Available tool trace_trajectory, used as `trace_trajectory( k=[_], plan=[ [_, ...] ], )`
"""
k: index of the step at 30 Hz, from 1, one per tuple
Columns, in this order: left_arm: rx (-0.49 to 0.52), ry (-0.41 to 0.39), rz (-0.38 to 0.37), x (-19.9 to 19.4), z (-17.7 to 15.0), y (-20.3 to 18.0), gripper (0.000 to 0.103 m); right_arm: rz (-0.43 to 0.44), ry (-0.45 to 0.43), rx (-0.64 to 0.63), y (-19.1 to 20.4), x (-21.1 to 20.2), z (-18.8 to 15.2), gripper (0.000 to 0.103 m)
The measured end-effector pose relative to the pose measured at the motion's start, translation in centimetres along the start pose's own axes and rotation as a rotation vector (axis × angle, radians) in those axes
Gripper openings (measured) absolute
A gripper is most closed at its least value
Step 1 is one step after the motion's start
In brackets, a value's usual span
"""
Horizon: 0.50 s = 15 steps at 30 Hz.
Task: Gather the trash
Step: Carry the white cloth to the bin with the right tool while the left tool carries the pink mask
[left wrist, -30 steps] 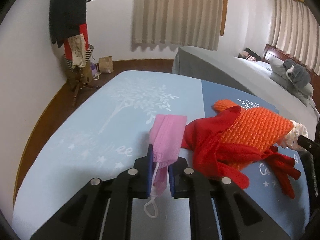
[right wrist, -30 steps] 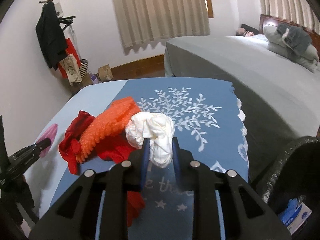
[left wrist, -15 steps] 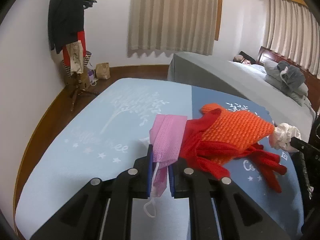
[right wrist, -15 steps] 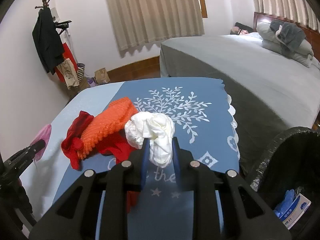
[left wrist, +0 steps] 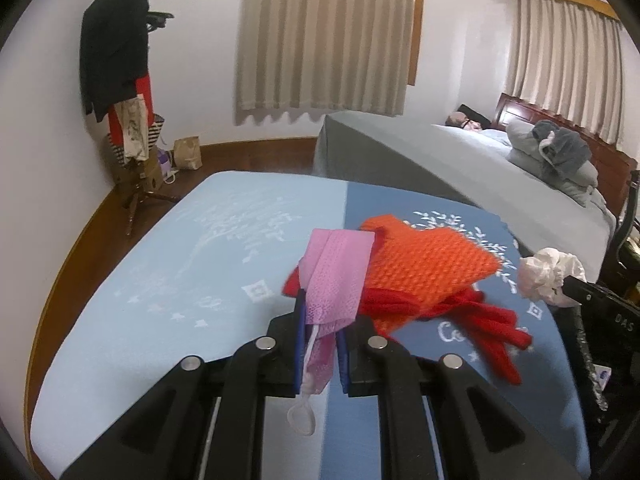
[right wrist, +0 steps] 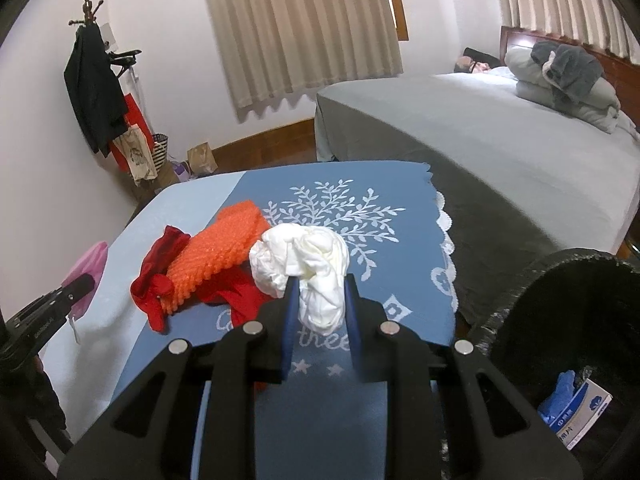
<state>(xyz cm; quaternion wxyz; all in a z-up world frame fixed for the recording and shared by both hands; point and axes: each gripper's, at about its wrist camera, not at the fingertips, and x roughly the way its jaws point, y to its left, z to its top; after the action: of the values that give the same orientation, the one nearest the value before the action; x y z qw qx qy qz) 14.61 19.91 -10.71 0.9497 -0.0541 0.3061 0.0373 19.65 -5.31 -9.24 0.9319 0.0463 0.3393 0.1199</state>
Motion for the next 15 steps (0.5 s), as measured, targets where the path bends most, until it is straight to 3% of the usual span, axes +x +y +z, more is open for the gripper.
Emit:
trace_trajectory(
  k=[15],
  plan=[
    [0.072,-0.026,-0.124,-1.8,0.8,-7.4,0.013,-0.037,-0.042,0.029,-2.8,-4.3,-0.6,0.022]
  ],
)
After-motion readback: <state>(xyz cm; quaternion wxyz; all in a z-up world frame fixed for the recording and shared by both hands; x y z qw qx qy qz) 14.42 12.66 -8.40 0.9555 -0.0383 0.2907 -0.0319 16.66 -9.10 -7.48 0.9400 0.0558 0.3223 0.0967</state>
